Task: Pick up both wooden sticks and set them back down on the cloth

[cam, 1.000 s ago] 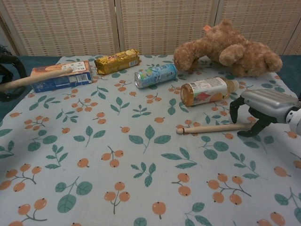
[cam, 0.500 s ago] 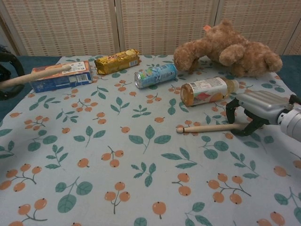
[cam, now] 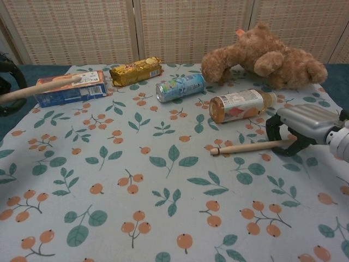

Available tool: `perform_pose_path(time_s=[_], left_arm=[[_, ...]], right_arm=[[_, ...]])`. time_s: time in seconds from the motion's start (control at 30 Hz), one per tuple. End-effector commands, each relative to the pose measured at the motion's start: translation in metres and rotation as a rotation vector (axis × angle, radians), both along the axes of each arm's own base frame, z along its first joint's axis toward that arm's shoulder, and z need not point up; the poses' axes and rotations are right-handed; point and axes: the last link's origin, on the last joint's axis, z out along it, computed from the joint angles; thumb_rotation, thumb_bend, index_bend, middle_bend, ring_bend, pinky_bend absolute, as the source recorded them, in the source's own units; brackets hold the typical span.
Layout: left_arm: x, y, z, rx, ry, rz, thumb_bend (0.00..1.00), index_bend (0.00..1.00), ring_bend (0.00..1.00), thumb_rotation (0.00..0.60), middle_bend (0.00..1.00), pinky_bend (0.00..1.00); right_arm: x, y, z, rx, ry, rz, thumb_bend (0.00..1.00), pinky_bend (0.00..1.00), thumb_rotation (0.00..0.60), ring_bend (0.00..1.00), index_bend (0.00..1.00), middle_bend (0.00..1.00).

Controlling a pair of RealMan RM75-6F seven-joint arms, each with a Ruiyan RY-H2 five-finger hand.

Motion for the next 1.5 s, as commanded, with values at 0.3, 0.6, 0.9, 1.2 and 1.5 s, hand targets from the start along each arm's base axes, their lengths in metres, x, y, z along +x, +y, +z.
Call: perform_pose_path(time_s=[0.3,0.6,0.9,1.2,1.5], left_arm=[[0.001,0.001,0.0,0.001,0.005,-0.005,0.42,0.66,1.0,0.6,0.83,1.0],[0.013,0.02,0.024,0.063,0.01,-0.05,0.42,0.66,1.0,0.6,0.83,1.0],[0.05,0.056,0.041,0.088,-0.117,-0.09,0.43,0.66,1.0,0.6,0.84,1.0],[0.078,0.067,0.035,0.027,-0.255,-0.112,0.43,0.66,1.0,0.6,0.84,1.0],[0.136,0.064,0.038,-0.06,-0.511,-0.209,0.42,0.66,1.0,0.6,0.84,1.0]], right_arm=[[-0.014,-0.001,0.023,-0.05,0.01,-0.035,0.76,1.0,0.6,0.93,0.82,0.65],[0.011,0.016,0.078,-0.136,-0.082,0.054,0.76,1.0,0.6,0.93,0.82,0.65],[0.064,0.045,0.139,-0.182,-0.282,0.16,0.76,1.0,0.6,0.93,0.82,0.65],[0.102,0.049,0.165,-0.204,-0.455,0.255,0.76,1.0,0.6,0.93,0.83,0.65],[0.134,0.018,0.154,-0.202,-0.641,0.281,0.76,1.0,0.6,0.93,0.83,0.65]])
